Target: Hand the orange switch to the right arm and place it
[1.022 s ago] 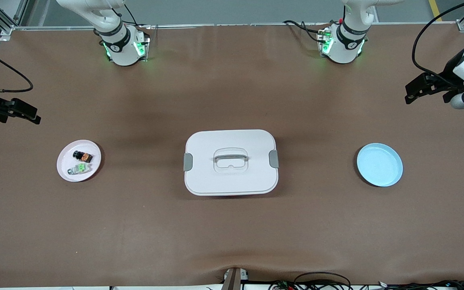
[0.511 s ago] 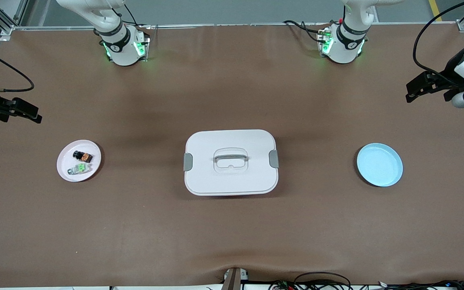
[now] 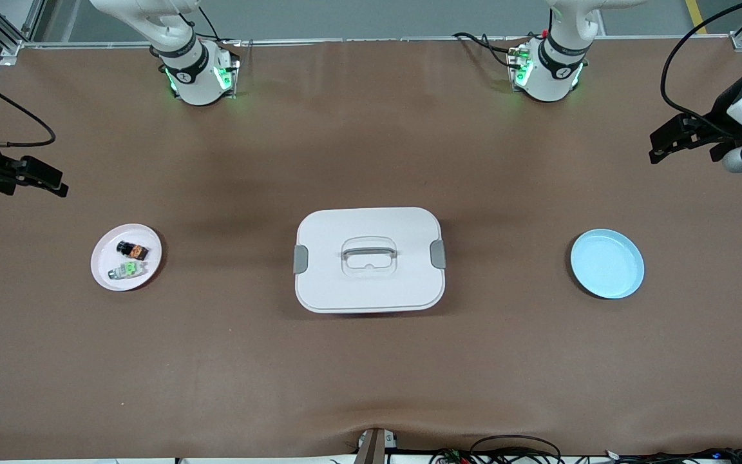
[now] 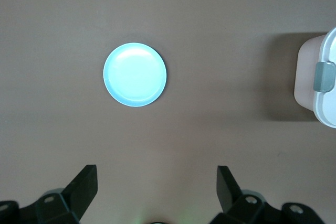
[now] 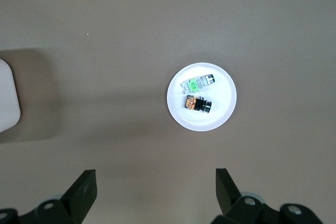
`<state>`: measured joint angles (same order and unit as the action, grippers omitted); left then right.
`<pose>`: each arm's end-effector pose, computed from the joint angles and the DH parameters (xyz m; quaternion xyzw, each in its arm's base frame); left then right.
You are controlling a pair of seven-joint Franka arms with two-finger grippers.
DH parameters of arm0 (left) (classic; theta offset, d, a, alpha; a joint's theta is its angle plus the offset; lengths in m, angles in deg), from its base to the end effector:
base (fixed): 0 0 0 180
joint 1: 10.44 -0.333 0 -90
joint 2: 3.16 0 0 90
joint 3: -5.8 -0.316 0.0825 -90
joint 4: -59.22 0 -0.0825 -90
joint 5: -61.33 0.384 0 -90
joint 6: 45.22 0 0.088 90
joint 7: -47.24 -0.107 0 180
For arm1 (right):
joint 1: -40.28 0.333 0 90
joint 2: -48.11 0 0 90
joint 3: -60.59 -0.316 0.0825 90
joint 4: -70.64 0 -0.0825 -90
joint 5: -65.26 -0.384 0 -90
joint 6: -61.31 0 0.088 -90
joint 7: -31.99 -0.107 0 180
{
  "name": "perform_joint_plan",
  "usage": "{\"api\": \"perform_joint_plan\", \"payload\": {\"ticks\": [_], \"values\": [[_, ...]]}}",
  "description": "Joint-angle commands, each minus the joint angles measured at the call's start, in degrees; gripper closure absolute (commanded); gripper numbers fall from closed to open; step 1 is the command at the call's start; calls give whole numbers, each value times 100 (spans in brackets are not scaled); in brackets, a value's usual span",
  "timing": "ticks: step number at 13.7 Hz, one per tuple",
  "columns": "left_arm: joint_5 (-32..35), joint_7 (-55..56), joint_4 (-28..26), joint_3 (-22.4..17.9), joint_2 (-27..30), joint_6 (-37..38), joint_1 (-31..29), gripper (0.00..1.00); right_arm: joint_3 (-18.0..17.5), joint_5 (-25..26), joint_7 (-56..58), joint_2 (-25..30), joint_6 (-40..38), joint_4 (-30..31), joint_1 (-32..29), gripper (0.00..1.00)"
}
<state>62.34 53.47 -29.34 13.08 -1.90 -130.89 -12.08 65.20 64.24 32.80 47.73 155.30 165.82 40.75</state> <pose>0.5377 -0.0519 0.6417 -0.9998 -0.0057 0.0132 0.0116 0.5585 -0.0385 0.5840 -0.9994 0.0298 0.0133 0.0092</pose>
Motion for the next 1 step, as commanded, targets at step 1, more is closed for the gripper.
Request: {"api": "perform_joint_plan", "payload": {"ticks": [1], "values": [[-74,-51,49,-17,59,104,-21,0,48,-100,-72,90,-56,9,85,0]]}}
